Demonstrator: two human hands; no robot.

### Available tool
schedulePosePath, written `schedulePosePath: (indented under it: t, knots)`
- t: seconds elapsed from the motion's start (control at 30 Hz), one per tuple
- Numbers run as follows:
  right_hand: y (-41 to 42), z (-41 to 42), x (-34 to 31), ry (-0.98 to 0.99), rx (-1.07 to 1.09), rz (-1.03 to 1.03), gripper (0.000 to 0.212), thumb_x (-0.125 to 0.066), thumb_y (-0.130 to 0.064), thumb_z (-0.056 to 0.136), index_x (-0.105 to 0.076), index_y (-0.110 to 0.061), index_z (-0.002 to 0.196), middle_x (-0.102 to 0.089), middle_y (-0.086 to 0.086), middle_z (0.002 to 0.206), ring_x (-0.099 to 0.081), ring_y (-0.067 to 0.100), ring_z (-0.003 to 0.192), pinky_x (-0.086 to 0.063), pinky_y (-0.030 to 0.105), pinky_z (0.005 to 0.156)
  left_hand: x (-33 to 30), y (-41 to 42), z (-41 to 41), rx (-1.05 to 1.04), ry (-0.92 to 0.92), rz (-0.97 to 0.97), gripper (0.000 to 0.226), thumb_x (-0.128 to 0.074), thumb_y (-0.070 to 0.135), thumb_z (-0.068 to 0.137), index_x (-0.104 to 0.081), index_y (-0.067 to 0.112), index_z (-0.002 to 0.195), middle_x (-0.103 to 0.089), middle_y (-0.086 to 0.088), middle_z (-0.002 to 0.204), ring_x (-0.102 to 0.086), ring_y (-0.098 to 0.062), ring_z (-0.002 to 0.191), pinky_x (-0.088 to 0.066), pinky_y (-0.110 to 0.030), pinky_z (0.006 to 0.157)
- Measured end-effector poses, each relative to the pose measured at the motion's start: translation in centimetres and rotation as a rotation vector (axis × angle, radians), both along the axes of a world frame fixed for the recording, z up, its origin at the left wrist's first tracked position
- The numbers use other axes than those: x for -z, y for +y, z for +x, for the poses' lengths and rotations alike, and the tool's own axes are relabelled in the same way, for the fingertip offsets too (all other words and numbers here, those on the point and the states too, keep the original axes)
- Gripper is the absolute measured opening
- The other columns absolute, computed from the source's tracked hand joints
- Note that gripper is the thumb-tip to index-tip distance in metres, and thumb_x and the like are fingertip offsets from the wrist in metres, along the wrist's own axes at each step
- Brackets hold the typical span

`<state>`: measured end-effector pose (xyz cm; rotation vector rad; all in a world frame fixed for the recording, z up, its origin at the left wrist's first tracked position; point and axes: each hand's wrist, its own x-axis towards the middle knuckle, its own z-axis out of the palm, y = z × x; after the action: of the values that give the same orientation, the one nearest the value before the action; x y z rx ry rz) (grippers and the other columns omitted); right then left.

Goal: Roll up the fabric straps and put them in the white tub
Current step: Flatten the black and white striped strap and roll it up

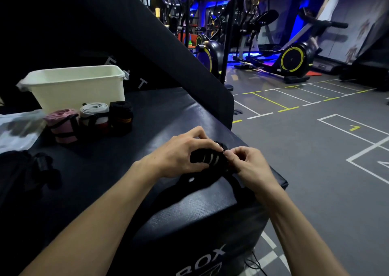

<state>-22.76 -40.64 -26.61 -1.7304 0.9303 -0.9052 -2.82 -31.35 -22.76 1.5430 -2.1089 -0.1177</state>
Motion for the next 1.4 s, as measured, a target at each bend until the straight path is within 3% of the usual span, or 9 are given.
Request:
schedulePosePath:
  t: [0.17, 0.33, 0.57, 0.67, 0.73, 0.87, 1.2, 1.27, 1.4]
  knots:
    - [-0.2, 0.2, -0.1, 0.019, -0.002, -0.037, 0.025, -0.057, -0.023, 0.103, -0.065, -0.004, 0.088, -0.06, 0.002, 0.068, -0.052, 0.016, 0.063, -0.042, 0.036, 0.062, 0.2, 0.0, 0.3, 0.071, 0.245, -0.019, 0.047, -0.085, 0.017, 0.082, -0.07, 0.03, 0.125, -0.056, 0.003, 0.114, -0.064, -0.016, 0.103, -0.059, -0.031, 0.083]
    - [0.5, -0.2, -0.7, -0.205, -0.088, -0.022, 0.012, -0.063, -0.016, 0.099, -0.06, -0.013, 0.088, -0.061, -0.01, 0.069, -0.058, 0.005, 0.063, -0.049, 0.025, 0.059, 0.4, -0.2, 0.1, 0.058, 0.492, 0.011, 0.048, -0.087, 0.006, 0.078, -0.064, 0.021, 0.117, -0.06, -0.003, 0.114, -0.069, -0.023, 0.098, -0.06, -0.039, 0.079]
    - [1.5, -1.7, -0.9, -0.244, -0.106, -0.122, 0.041, -0.084, -0.032, 0.081, -0.055, -0.024, 0.109, -0.065, -0.001, 0.109, -0.067, 0.003, 0.095, -0.055, 0.024, 0.081, -0.3, -0.1, -1.2, -0.035, 0.722, 0.065, 0.04, -0.082, 0.013, 0.085, -0.06, 0.012, 0.119, -0.066, -0.012, 0.114, -0.073, -0.037, 0.09, -0.064, -0.048, 0.074]
    - [2.2, -2.7, -1.6, -0.314, -0.126, -0.013, 0.054, -0.086, -0.047, 0.075, -0.054, -0.031, 0.116, -0.059, -0.002, 0.13, -0.068, 0.016, 0.112, -0.061, 0.043, 0.085, -2.1, 0.1, -2.7, -0.067, 0.893, 0.177, 0.032, -0.068, 0.017, 0.095, -0.057, 0.004, 0.122, -0.066, -0.021, 0.108, -0.074, -0.043, 0.077, -0.064, -0.043, 0.063]
    - [2.9, -3.2, -2.3, -0.415, -0.173, 0.096, 0.056, -0.082, -0.038, 0.075, -0.051, -0.021, 0.118, -0.061, 0.007, 0.126, -0.073, 0.024, 0.1, -0.062, 0.05, 0.081, -3.3, 0.7, -3.8, -0.081, 0.903, 0.244, 0.031, -0.061, 0.021, 0.1, -0.056, 0.004, 0.125, -0.069, -0.021, 0.105, -0.073, -0.047, 0.079, -0.064, -0.042, 0.062]
    - [4.9, -4.1, -3.6, -0.508, -0.212, 0.182, 0.056, -0.074, -0.032, 0.079, -0.049, -0.016, 0.126, -0.066, 0.02, 0.113, -0.075, 0.028, 0.089, -0.063, 0.041, 0.073, -4.5, 4.0, -5.2, -0.072, 0.912, 0.293, 0.043, -0.068, 0.026, 0.092, -0.057, 0.014, 0.132, -0.07, -0.017, 0.114, -0.074, -0.044, 0.082, -0.063, -0.041, 0.066]
    - [10.4, -2.8, -3.8, -0.624, -0.373, 0.355, 0.039, -0.076, -0.034, 0.08, -0.065, -0.012, 0.111, -0.074, 0.026, 0.097, -0.074, 0.041, 0.088, -0.061, 0.04, 0.071, -3.8, 12.3, -9.4, -0.448, 0.647, -0.095, 0.044, -0.072, 0.035, 0.095, -0.056, 0.019, 0.132, -0.07, -0.002, 0.087, -0.065, -0.019, 0.055, -0.055, -0.037, 0.049]
    - [11.7, -2.1, -4.1, -0.6, -0.412, 0.365, 0.039, -0.074, -0.032, 0.083, -0.064, -0.009, 0.113, -0.075, 0.023, 0.095, -0.075, 0.041, 0.088, -0.062, 0.039, 0.07, -4.0, 14.0, -9.2, -0.476, 0.75, -0.098, 0.049, -0.072, 0.047, 0.09, -0.058, 0.021, 0.129, -0.07, -0.001, 0.083, -0.065, -0.02, 0.057, -0.054, -0.036, 0.05]
    - [14.2, 0.3, -4.4, -0.55, -0.559, 0.385, 0.047, -0.077, -0.032, 0.08, -0.063, -0.01, 0.119, -0.074, 0.02, 0.108, -0.074, 0.037, 0.097, -0.062, 0.041, 0.078, -3.9, 18.3, -7.3, -0.454, 1.012, -0.117, 0.05, -0.076, 0.04, 0.09, -0.059, 0.02, 0.132, -0.072, -0.012, 0.113, -0.073, -0.028, 0.087, -0.062, -0.039, 0.069]
